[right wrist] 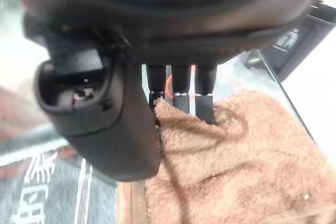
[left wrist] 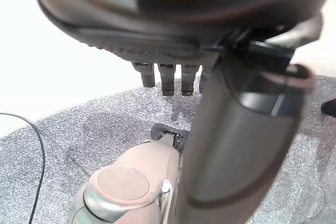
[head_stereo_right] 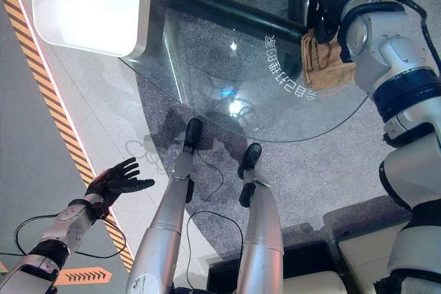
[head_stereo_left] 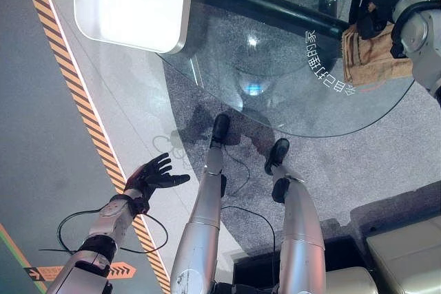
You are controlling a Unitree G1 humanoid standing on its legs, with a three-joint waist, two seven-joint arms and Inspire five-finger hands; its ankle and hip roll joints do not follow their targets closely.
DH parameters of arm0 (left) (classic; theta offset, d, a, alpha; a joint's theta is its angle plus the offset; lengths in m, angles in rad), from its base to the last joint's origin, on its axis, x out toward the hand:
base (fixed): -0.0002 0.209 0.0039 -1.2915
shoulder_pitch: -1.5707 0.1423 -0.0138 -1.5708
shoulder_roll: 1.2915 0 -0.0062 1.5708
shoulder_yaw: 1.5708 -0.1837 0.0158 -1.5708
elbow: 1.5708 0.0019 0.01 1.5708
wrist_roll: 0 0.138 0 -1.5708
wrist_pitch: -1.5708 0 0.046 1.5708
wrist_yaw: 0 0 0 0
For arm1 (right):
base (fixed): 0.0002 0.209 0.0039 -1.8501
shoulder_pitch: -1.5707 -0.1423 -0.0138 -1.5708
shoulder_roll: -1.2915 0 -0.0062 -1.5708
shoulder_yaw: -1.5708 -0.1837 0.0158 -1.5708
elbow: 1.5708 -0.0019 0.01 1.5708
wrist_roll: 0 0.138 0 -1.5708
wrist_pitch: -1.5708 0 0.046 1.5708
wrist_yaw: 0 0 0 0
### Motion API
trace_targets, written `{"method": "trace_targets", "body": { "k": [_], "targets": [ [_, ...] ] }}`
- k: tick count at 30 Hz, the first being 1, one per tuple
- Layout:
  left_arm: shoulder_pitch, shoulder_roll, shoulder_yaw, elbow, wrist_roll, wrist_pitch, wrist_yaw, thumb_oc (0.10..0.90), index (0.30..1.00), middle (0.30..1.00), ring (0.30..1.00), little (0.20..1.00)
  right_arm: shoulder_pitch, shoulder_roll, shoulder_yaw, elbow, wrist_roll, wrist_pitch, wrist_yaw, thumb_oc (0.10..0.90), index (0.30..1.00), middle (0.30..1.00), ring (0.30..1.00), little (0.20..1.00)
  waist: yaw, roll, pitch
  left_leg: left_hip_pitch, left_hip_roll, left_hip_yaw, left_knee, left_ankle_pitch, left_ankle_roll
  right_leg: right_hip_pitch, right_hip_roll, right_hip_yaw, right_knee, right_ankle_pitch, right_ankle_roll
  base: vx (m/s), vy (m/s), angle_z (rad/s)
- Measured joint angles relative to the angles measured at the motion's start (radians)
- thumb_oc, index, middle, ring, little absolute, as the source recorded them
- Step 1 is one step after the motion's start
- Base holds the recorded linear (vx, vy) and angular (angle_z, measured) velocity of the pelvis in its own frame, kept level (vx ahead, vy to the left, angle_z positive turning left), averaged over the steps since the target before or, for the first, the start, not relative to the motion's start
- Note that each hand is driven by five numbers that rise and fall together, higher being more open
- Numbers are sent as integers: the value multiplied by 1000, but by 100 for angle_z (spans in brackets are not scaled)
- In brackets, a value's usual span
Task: Wipe the table with a cloth and put it in the basket.
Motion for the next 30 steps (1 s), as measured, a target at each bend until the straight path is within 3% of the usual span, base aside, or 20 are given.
{"method": "trace_targets", "body": {
  "k": [15, 21, 30],
  "targets": [
    [0, -26, -2, 0, 0, -21, 4, 800, 900, 900, 900, 900, 2, 43, -4, -42, 1, 60, -101, 100, 300, 300, 300, 200, -9, 4, 2, 2, 3, 11, -18, 2, -2, -12, 3, 16, -6, 0, 0, -4, 36, -2],
    [0, -62, -5, 0, -1, -27, 5, 800, 900, 900, 900, 900, 2, 63, -22, -45, 28, 88, -133, 100, 300, 300, 300, 200, 0, 30, 2, 4, 5, 11, -19, 3, -3, -12, 5, 17, -3, 0, 0, 4, 65, -1],
    [0, -86, -8, 0, -2, -37, 5, 800, 900, 900, 900, 900, 2, 83, -25, -46, 58, 115, -181, 100, 300, 300, 300, 200, 15, 44, 2, 4, 9, 8, -22, 5, -6, -11, 9, 12, -4, 0, 0, 6, 59, 0]
  ]
}}
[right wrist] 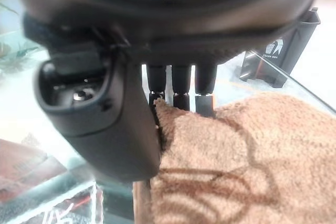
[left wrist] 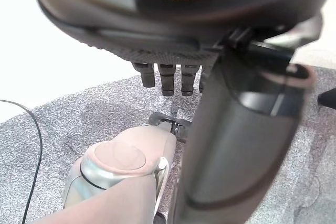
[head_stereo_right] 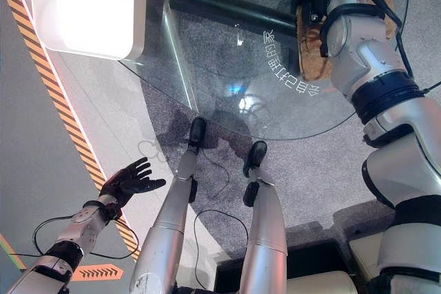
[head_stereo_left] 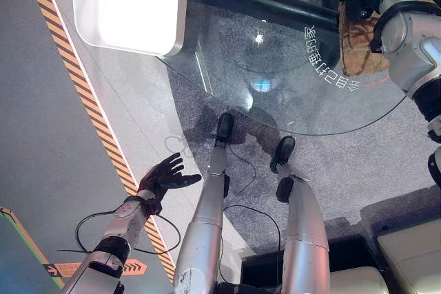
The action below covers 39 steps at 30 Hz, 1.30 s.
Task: Wipe the table with a cloth and put it in the basket.
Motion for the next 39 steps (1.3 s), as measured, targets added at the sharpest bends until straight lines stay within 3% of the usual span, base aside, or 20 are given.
{"method": "trace_targets", "body": {
  "k": [4, 17, 31, 39],
  "targets": [
    [0, -3, 0, -1, 0, -1, 0, 800, 900, 900, 900, 900, 0, 4, -1, -4, 9, 8, -21, 100, 300, 300, 300, 200, 0, 12, -1, 0, 2, -9, -13, 10, -5, 1, -1, -13, -3, 0, -1, 7, 44, 4],
    [0, -37, -1, -2, 0, 0, 0, 800, 900, 900, 900, 900, 0, 24, -1, -43, 11, 27, -25, 100, 300, 300, 300, 200, 20, 14, -1, 0, 6, -32, -16, 15, -12, 10, 1, -36, -3, -3, -6, 2, 6, 1],
    [1, -36, 0, -36, 1, -3, 0, 800, 900, 900, 900, 900, 0, 154, -2, -173, 8, 29, -25, 100, 300, 300, 300, 200, 65, 15, -1, -2, 4, -63, -30, 23, -21, 16, -5, -68, 3, -16, -14, 7, 27, 5],
    [2, -36, -1, -37, 1, -2, -1, 800, 900, 900, 900, 900, 0, 185, -2, -205, 6, 29, -24, 100, 300, 300, 300, 200, 81, 15, -1, -4, -1, -80, -30, 24, -22, 23, -9, -76, 2, -19, -11, 10, 21, 4]
  ]
}}
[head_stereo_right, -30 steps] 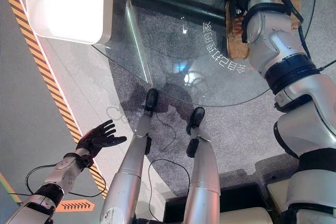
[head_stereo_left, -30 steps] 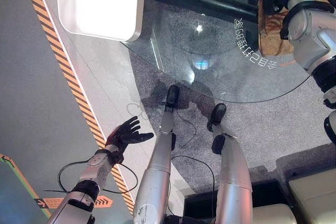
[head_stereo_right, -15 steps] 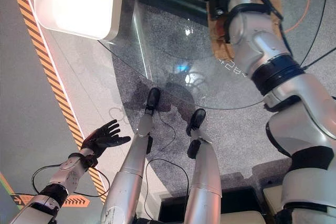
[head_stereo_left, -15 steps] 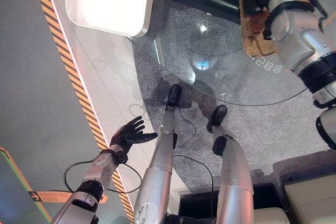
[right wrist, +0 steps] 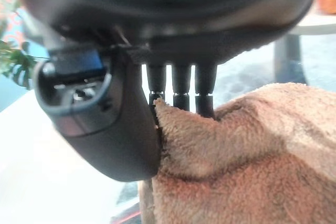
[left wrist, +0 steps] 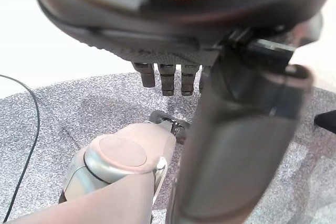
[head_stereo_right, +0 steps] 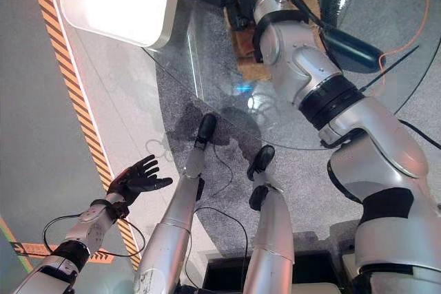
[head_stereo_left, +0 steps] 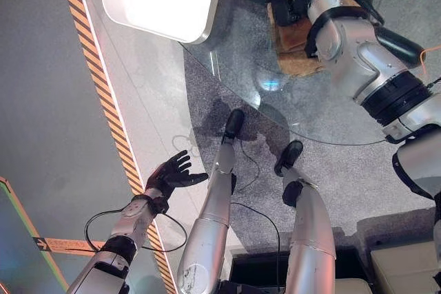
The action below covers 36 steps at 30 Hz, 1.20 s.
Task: Wipe the table with a cloth and put it in the basket.
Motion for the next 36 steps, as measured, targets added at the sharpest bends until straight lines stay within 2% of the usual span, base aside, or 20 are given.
{"method": "trace_targets", "body": {
  "k": [24, 27, 32, 36],
  "targets": [
    [4, 1, 0, -2, 1, 0, -2, 800, 900, 900, 900, 900, 0, 34, -1, -46, -39, 1, 0, 100, 300, 300, 300, 200, 12, 0, 0, 0, -9, -30, 3, 1, 1, 24, -7, -30, -14, -4, 3, 5, 0, 2],
    [4, 0, -1, -2, 1, -1, -2, 800, 900, 900, 900, 900, 0, 37, -1, -39, -38, 19, -6, 100, 300, 300, 300, 200, 18, 0, 0, 0, -9, -30, 4, 1, 1, 24, -7, -30, -14, -4, 3, 0, 0, 0],
    [5, 1, -2, -3, 1, -6, -2, 800, 900, 900, 900, 900, -2, 42, -1, 61, -31, 20, -96, 100, 300, 300, 300, 200, 32, 0, 0, -1, -11, -37, 5, 2, 1, 28, -8, -36, -14, -4, 3, 0, -24, 3],
    [25, 6, -2, -27, 1, -11, -2, 800, 900, 900, 900, 900, -20, 32, -1, 164, 40, 12, -179, 100, 300, 300, 300, 200, 30, -1, 0, -12, -18, -56, 15, 2, 1, 31, -14, -53, -15, -5, 5, 0, -26, 9]
  ]
}}
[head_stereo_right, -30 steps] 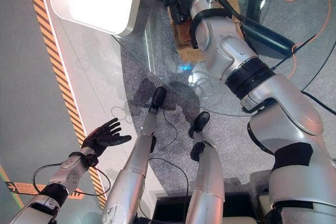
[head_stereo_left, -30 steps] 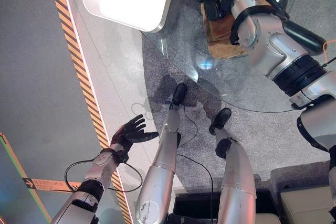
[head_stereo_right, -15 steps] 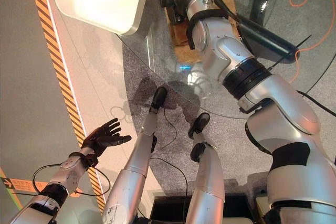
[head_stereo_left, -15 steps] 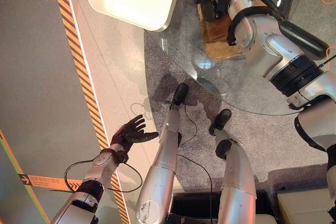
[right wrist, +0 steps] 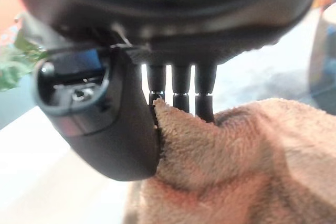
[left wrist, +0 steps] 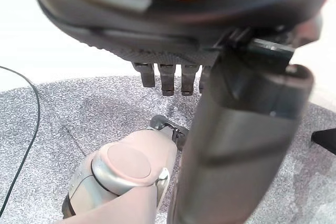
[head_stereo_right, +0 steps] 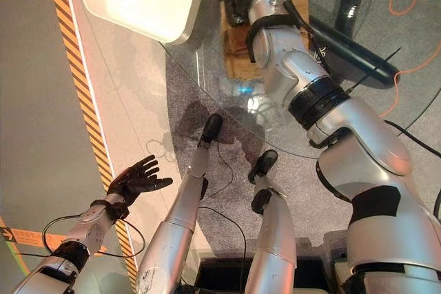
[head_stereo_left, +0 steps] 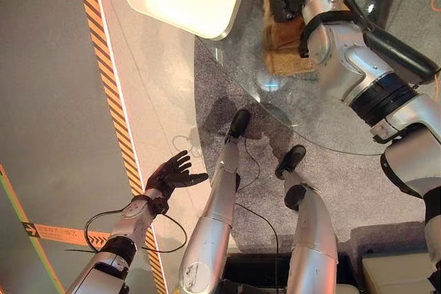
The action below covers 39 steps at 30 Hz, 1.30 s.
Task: Wipe the table with a cloth and put it in the basket.
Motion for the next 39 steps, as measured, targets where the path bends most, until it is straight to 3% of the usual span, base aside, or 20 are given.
{"method": "trace_targets", "body": {
  "k": [11, 17, 24, 30, 39],
  "targets": [
    [52, 56, -15, -36, -14, -18, -5, 800, 900, 900, 900, 900, -59, -87, -25, 153, 238, -9, -169, 100, 300, 300, 300, 200, -20, -7, 1, -20, -22, -1, 1, 8, 14, -10, -20, 1, -6, 11, 20, 0, -3, 1],
    [51, 91, -21, -42, -47, -21, -18, 800, 900, 900, 900, 900, -61, -124, -44, 172, 262, -8, -195, 100, 300, 300, 300, 200, -63, -13, 3, -20, -26, 9, 0, 12, 27, -9, -28, 10, -19, 22, 34, -2, 1, -1],
    [51, 99, -21, -39, -66, -22, -25, 800, 900, 900, 900, 900, -58, -162, -93, 221, 299, 19, -233, 100, 300, 300, 300, 200, -83, -16, 4, -20, -29, 31, -2, 12, 41, -9, -28, 31, -39, 40, 44, -6, -24, -6],
    [50, 126, -19, -31, -81, -20, -37, 800, 900, 900, 900, 900, -21, -201, -166, 242, 395, 40, -273, 100, 300, 300, 300, 200, -114, -37, 4, -20, -27, 49, -6, 9, 49, -13, -26, 48, -54, 48, 51, -10, -25, -5],
    [50, 126, 5, -2, -101, -23, -44, 800, 900, 900, 900, 900, -13, -227, -196, 266, 464, 47, -295, 100, 300, 300, 300, 200, -145, -38, 4, -16, -16, 92, -15, 8, 56, -23, -13, 87, -82, 67, 56, -12, 3, -11]
  ]
}}
